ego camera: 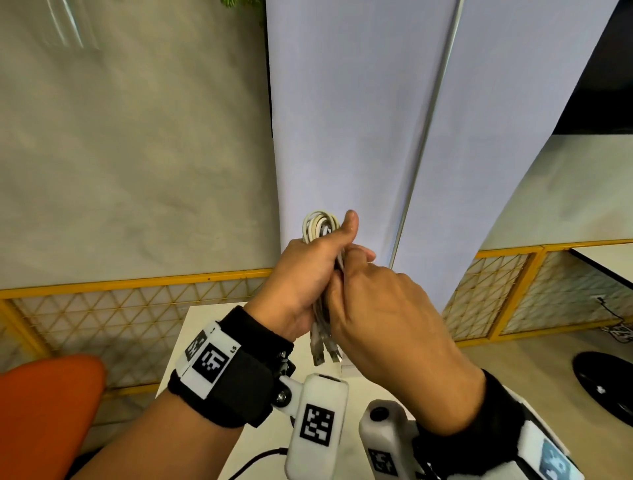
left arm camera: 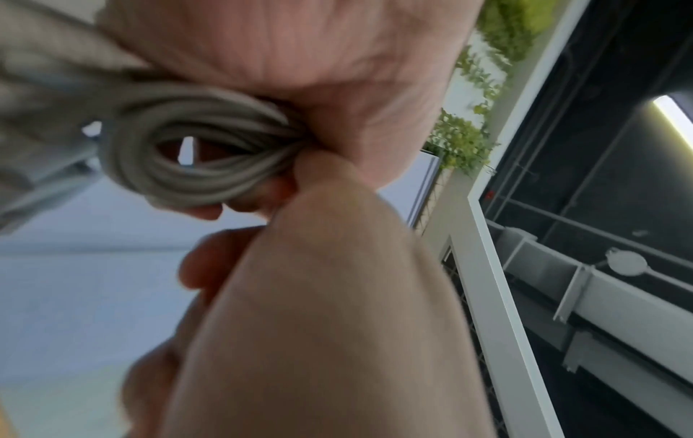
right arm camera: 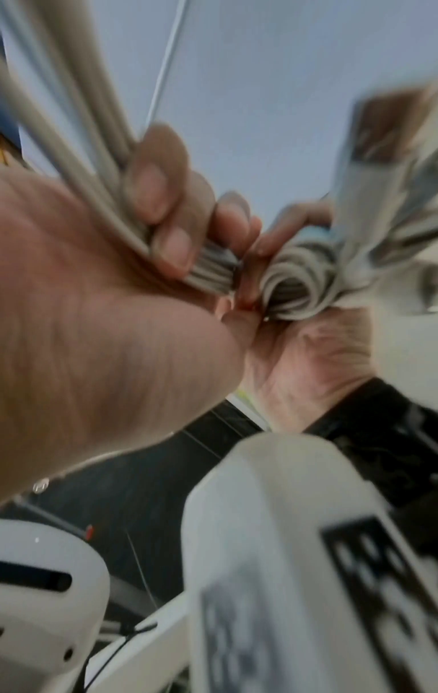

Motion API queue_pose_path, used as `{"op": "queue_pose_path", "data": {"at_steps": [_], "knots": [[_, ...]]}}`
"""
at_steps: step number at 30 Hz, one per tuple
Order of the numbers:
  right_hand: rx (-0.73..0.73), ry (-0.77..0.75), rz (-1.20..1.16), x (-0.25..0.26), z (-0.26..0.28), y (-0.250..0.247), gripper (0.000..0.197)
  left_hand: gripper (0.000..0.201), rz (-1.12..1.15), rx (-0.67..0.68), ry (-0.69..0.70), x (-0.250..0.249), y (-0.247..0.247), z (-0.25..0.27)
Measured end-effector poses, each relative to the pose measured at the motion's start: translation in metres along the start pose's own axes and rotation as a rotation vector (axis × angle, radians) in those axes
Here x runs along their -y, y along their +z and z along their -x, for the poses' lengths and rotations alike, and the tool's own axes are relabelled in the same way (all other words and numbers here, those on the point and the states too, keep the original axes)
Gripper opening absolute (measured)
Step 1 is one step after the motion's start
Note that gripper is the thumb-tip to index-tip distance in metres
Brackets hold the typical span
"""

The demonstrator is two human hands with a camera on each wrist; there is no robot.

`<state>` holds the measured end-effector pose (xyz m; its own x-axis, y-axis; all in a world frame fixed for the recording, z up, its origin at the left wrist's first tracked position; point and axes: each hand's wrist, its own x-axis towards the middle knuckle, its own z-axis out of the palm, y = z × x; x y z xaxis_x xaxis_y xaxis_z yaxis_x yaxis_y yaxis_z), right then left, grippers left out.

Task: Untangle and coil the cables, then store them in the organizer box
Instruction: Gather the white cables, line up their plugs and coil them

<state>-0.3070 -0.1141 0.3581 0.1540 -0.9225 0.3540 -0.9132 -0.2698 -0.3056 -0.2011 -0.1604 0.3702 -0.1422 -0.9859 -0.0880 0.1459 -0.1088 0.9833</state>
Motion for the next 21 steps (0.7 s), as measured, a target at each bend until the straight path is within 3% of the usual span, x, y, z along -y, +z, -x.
{"op": "queue_pose_path", "data": {"at_steps": [4, 10, 16, 19, 21], "knots": [[-0.004, 0.010, -0.217, -0.009, 0.004, 0.009, 0.043, 0.059, -0.013, -0.096, 0.069, -0.011, -0.002, -0.001], [-0.032, 0.023, -0.334, -0.019, 0.011, 0.019, 0.048, 0.052, 0.005, -0.100, 0.146, -0.015, -0.002, -0.004], [0.040, -0.022, -0.168, -0.014, 0.016, 0.024, 0.050, 0.041, 0.196, 0.041, 0.089, -0.010, 0.002, -0.007], [0.040, -0.029, -0.037, -0.013, 0.017, 0.027, 0.069, 0.038, 0.317, 0.048, 0.018, -0.006, 0.004, -0.007], [0.045, -0.012, -0.062, -0.011, 0.018, 0.025, 0.062, 0.038, 0.330, 0.029, 0.019, -0.003, 0.005, -0.008]]}}
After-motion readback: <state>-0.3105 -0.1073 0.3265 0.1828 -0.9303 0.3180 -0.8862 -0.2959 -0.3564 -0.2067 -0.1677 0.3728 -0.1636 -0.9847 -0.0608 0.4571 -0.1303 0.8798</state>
